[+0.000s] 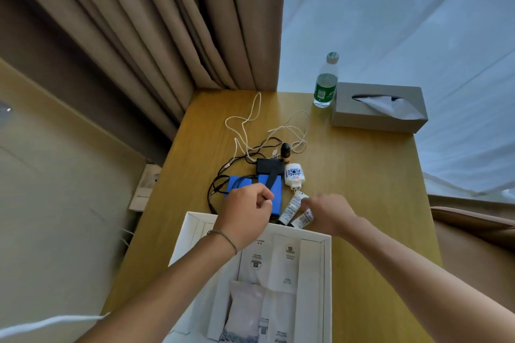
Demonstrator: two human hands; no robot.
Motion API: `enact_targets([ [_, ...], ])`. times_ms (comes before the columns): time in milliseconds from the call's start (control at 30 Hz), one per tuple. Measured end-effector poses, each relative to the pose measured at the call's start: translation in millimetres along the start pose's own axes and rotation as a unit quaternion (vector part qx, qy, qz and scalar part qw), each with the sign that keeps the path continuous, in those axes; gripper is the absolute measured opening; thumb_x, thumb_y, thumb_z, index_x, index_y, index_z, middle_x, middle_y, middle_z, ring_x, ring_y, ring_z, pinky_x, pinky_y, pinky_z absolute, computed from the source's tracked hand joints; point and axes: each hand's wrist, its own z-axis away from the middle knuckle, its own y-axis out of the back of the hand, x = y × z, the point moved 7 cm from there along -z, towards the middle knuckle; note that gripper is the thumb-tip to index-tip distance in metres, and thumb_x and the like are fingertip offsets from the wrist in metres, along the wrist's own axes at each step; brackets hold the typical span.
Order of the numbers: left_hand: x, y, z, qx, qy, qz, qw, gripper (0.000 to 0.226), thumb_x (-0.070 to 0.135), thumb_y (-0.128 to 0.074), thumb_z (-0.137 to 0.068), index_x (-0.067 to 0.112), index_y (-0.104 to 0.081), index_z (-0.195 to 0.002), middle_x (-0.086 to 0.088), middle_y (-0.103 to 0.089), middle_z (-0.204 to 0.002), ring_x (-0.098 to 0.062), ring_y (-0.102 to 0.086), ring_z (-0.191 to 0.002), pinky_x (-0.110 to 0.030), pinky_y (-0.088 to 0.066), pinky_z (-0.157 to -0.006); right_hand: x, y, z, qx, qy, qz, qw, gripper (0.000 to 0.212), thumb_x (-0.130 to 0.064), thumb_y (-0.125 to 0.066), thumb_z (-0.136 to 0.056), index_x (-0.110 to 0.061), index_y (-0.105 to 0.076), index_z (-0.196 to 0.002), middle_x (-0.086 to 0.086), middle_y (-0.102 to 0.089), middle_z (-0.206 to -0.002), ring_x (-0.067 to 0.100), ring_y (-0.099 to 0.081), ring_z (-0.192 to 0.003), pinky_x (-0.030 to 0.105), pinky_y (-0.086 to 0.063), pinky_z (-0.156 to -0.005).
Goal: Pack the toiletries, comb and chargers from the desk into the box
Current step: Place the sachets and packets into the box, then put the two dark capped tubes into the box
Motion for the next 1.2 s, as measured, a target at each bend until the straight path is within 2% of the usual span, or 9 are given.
enact_targets([
  [100, 7, -8, -14, -0.015, 0.003, -0.018, 1.0, 0.015, 0.018, -0.057, -0.093, 0.025, -0.07, -0.096, 0.009, -0.069, -0.078, -0.004, -0.063, -0.072, -0.007, -0.043, -0.054, 7, -1, 2, 0.017, 0.01, 0.06, 0.998, 0.016, -0.031, -0.061, -0.094, -0.025, -0.061, -0.109, -0.007, -0.055, -0.069, 0.017, -0.06, -0.06, 0.026, -0.037, -0.046],
  [233, 17, -31, -39, -0.062, 0.015, -0.055, 0.996, 0.014, 0.018, -0.058, -0.092, 0.021, -0.071, -0.096, 0.005, -0.063, -0.076, -0.014, -0.06, -0.073, -0.023, -0.048, -0.058, 28, 5, 15, 0.046, -0.015, 0.044, 0.998, 0.014, -0.032, -0.059, -0.093, -0.021, -0.06, -0.101, -0.003, -0.065, -0.079, 0.019, -0.065, -0.066, 0.031, -0.05, -0.054],
  [400, 15, -70, -71, -0.137, 0.03, -0.226, 0.964, 0.017, 0.021, -0.057, -0.091, 0.015, -0.068, -0.102, -0.006, -0.067, -0.098, -0.024, -0.063, -0.089, -0.037, -0.055, -0.074, 67, 19, 45, 0.093, -0.124, -0.097, 0.983, 0.02, -0.043, -0.065, -0.083, -0.027, -0.068, -0.095, -0.009, -0.057, -0.061, 0.013, -0.057, -0.055, 0.025, -0.037, -0.044],
  [533, 9, -99, -86, -0.187, 0.034, -0.326, 0.926, 0.027, 0.03, -0.065, -0.087, 0.017, -0.059, -0.111, -0.005, -0.058, -0.103, -0.022, -0.055, -0.086, -0.033, -0.045, -0.067, 82, 25, 65, 0.14, -0.216, -0.337, 0.906, 0.019, -0.042, -0.076, -0.078, -0.025, -0.071, -0.086, -0.007, -0.064, -0.062, 0.009, -0.061, -0.052, 0.027, -0.044, -0.044],
  [700, 8, -131, -92, -0.194, 0.005, -0.371, 0.908, 0.053, 0.046, -0.074, -0.081, 0.018, -0.057, -0.124, -0.004, -0.06, -0.108, -0.023, -0.062, -0.101, -0.034, -0.045, -0.069, 76, 27, 79, 0.149, -0.222, -0.551, 0.791, 0.019, -0.034, -0.079, -0.082, -0.016, -0.075, -0.086, -0.002, -0.07, -0.069, 0.001, -0.062, -0.052, 0.02, -0.047, -0.051],
  [767, 9, -141, -91, -0.191, -0.002, -0.399, 0.897, 0.059, 0.046, -0.076, -0.08, 0.015, -0.055, -0.126, -0.006, -0.062, -0.112, -0.024, -0.063, -0.101, -0.034, -0.046, -0.069, 71, 28, 84, 0.145, -0.223, -0.607, 0.749, 0.021, -0.033, -0.078, -0.084, -0.013, -0.076, -0.089, 0.002, -0.074, -0.077, 0.006, -0.065, -0.059, 0.027, -0.052, -0.059],
  [933, 12, -158, -86, -0.212, -0.018, -0.452, 0.866, 0.049, 0.034, -0.072, -0.085, 0.015, -0.056, -0.127, -0.008, -0.062, -0.117, -0.024, -0.062, -0.104, -0.035, -0.046, -0.069, 67, 26, 92, 0.157, -0.223, -0.665, 0.695, 0.022, -0.032, -0.076, -0.086, -0.01, -0.077, -0.086, -0.012, -0.066, -0.058, -0.001, -0.053, -0.048, 0.021, -0.044, -0.057],
  [1067, 33, -150, -80, -0.206, -0.054, -0.408, 0.888, 0.041, 0.039, -0.062, -0.088, 0.016, -0.057, -0.121, -0.008, -0.062, -0.114, -0.026, -0.061, -0.101, -0.036, -0.047, -0.071, 64, 31, 101, 0.162, -0.203, -0.689, 0.677, 0.022, -0.03, -0.077, -0.085, -0.008, -0.075, -0.09, -0.001, -0.072, -0.072, 0.009, -0.064, -0.065, 0.027, -0.051, -0.065],
  [1200, 60, -113, -65, -0.152, -0.081, -0.322, 0.931, 0.032, 0.048, -0.058, -0.084, 0.02, -0.054, -0.098, -0.004, -0.057, -0.089, -0.024, -0.057, -0.082, -0.032, -0.044, -0.065, 51, 42, 113, 0.167, -0.159, -0.733, 0.639, 0.027, -0.024, -0.079, -0.083, -0.008, -0.066, -0.1, 0.011, -0.079, -0.085, 0.02, -0.075, -0.075, 0.03, -0.056, -0.067],
])
